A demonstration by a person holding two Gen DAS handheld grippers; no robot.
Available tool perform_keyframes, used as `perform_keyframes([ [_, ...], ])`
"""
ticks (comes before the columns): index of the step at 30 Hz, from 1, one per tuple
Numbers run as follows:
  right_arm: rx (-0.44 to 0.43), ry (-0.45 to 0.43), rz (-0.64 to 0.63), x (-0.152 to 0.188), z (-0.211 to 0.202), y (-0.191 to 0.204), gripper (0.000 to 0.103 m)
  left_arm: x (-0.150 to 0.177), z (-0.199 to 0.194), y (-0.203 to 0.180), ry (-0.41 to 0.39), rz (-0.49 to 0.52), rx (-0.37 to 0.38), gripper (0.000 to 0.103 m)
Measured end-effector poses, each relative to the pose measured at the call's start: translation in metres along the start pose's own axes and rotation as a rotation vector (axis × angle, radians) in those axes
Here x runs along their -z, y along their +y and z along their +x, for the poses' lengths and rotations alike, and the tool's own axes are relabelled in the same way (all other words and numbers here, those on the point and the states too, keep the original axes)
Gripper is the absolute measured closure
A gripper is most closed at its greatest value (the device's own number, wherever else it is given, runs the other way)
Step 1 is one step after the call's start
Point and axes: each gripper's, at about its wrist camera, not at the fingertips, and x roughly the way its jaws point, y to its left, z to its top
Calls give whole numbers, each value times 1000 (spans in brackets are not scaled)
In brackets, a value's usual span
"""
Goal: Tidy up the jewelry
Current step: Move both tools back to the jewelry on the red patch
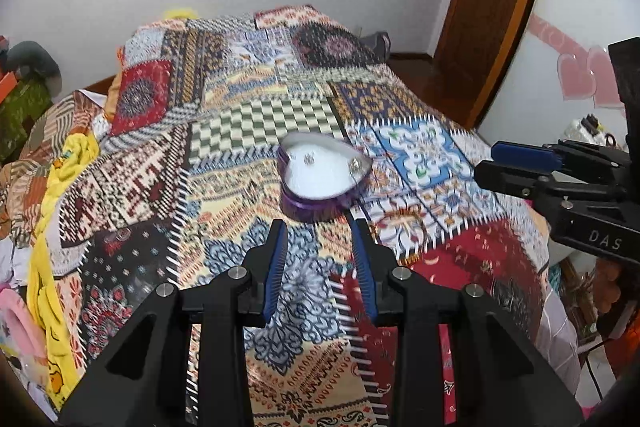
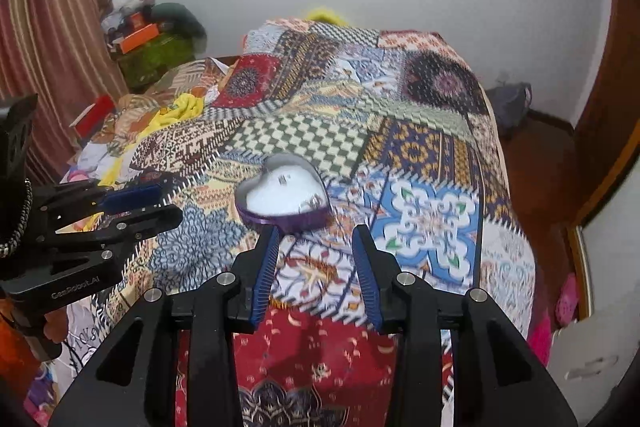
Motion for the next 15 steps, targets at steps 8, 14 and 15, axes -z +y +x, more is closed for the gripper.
perform_keyframes([
  [8,29,60,53,31,13,-12,68,24,30,-8,107,29,29,71],
  [14,35,98,78,45,19,-17,68,42,45,-12,174,24,63,71],
  [15,38,102,75,46,20,-17,68,43,46,-14,180,25,72,71],
])
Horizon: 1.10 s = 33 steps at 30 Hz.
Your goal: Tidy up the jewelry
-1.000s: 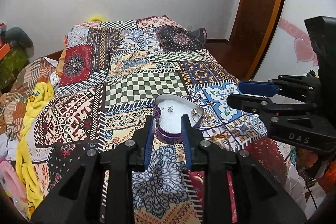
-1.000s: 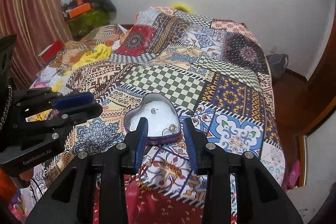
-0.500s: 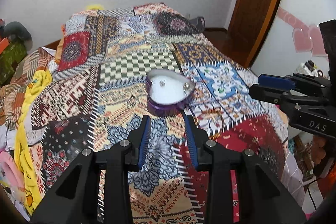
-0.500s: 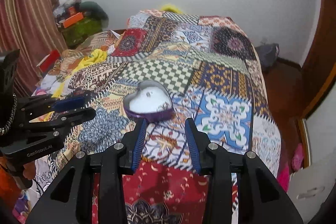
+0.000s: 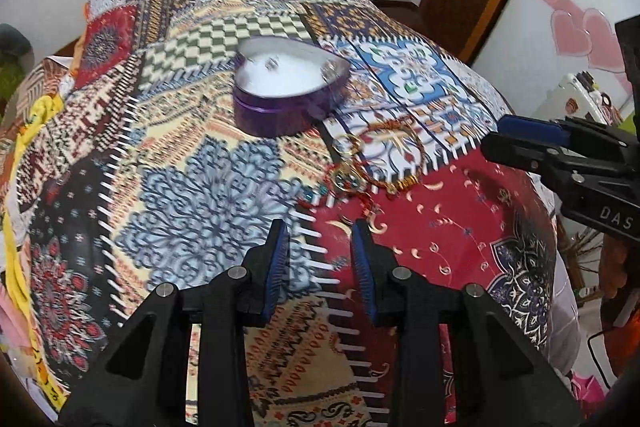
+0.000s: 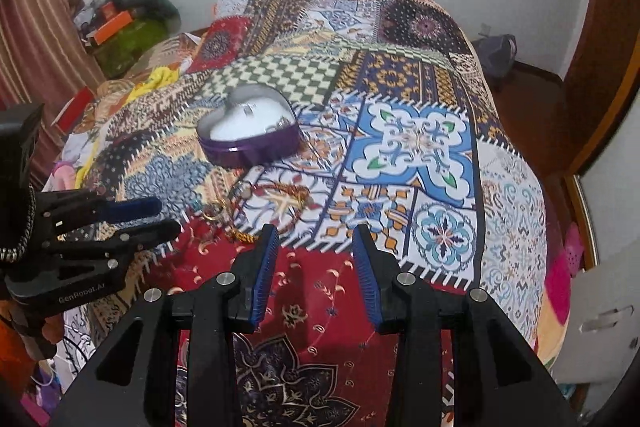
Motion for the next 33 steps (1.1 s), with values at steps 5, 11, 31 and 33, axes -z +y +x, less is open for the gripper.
perform_keyframes([
  [5,-5,18,2,3,6,-2,68,-2,7,-8,6,10,41,71],
  [11,-16,41,15,2,17,-4,68,-9,15,-8,-11,-6,64,71],
  [31,-63,105,-23,-25,57,-1,68,-14,-6,16,-92,-60,86,82],
  [33,-66,113,-37,-26,60,2,68,-14,-6,17,-95,-59,84,83],
])
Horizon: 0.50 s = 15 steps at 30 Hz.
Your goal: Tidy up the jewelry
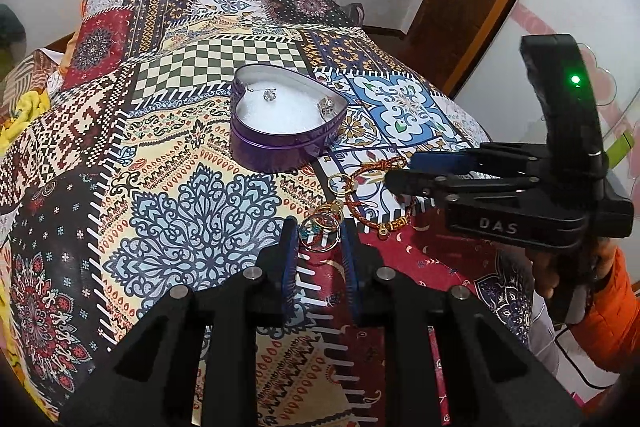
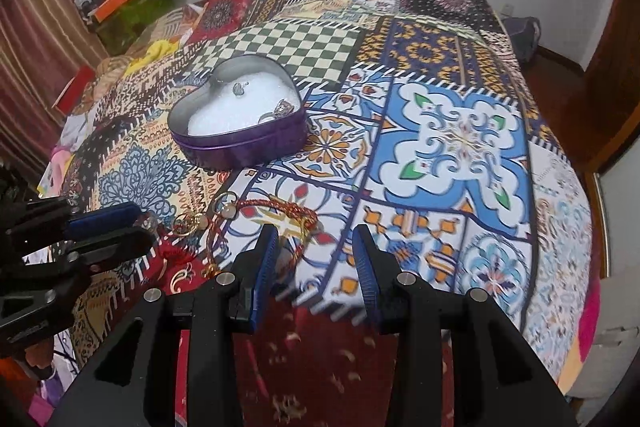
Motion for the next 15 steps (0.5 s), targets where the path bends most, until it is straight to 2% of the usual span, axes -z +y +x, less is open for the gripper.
perform_keyframes([
  [6,-11,10,-68,-6,9,10,68,0,2,4,-6,-10,-7,82],
  [13,-28,1,-83,-7,12,9,68,-2,3,8,-9,-24,-12,83],
  [15,-39,-2,-102,-6,11,11,74,-3,3,8,-9,-29,-14,83],
])
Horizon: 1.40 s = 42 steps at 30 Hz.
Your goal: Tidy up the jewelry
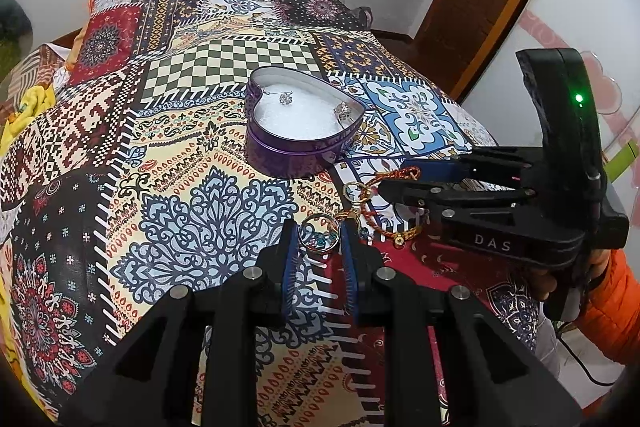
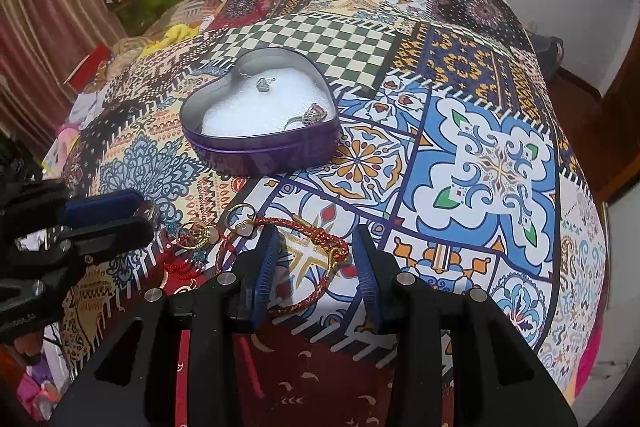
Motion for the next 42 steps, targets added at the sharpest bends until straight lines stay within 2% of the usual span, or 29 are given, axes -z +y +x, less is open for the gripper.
perform_keyframes([
  [2,-3,1,-4,-1,0,2,81,0,0,-1,-2,-2,-3,83],
  [3,-1,1,-7,0,-1,2,90,0,-1,-2,-3,-2,-4,83],
  [4,-5,4,-7,0,-1,3,93,0,-2,-3,-5,-1,-5,83],
  [6,-6,2,-2,1,-3,5,95,-1,-4,-4,-10,4,-11,82],
  [13,-1,-13,9,6,-17,10,97,-4,-17,-7,-38,5,-29,83],
  [30,48,-157,2,-2,-76,21,97,-11,-53,-18,-123,34,-73,83],
  [42,69,-205,36,-16,-85,12,97,-31,-52,-16,-154,48,-92,82],
])
